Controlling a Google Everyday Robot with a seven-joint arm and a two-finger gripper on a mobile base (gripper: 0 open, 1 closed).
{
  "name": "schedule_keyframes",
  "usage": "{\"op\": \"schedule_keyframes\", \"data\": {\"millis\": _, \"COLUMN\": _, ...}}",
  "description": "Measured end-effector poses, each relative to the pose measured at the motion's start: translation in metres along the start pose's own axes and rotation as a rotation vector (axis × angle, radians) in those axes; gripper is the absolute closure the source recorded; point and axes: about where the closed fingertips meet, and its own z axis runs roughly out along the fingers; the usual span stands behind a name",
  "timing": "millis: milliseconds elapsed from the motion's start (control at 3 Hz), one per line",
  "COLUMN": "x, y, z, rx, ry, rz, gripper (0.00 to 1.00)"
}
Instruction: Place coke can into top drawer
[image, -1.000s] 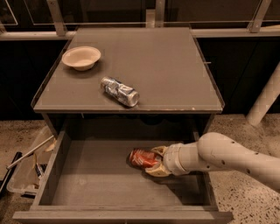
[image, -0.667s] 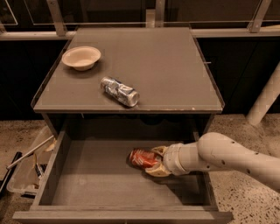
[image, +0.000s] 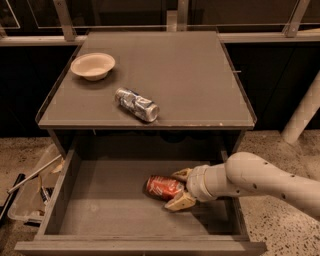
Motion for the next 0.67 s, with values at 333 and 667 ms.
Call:
{"op": "schedule_keyframes", "data": {"millis": 333, "x": 0.0000, "y": 0.0000, "z": 0.0000, "rx": 0.000, "ry": 0.000, "rz": 0.000, "gripper": 0.00}}
{"op": "schedule_keyframes", "data": {"millis": 667, "x": 0.0000, "y": 0.0000, "z": 0.0000, "rx": 0.000, "ry": 0.000, "rz": 0.000, "gripper": 0.00}}
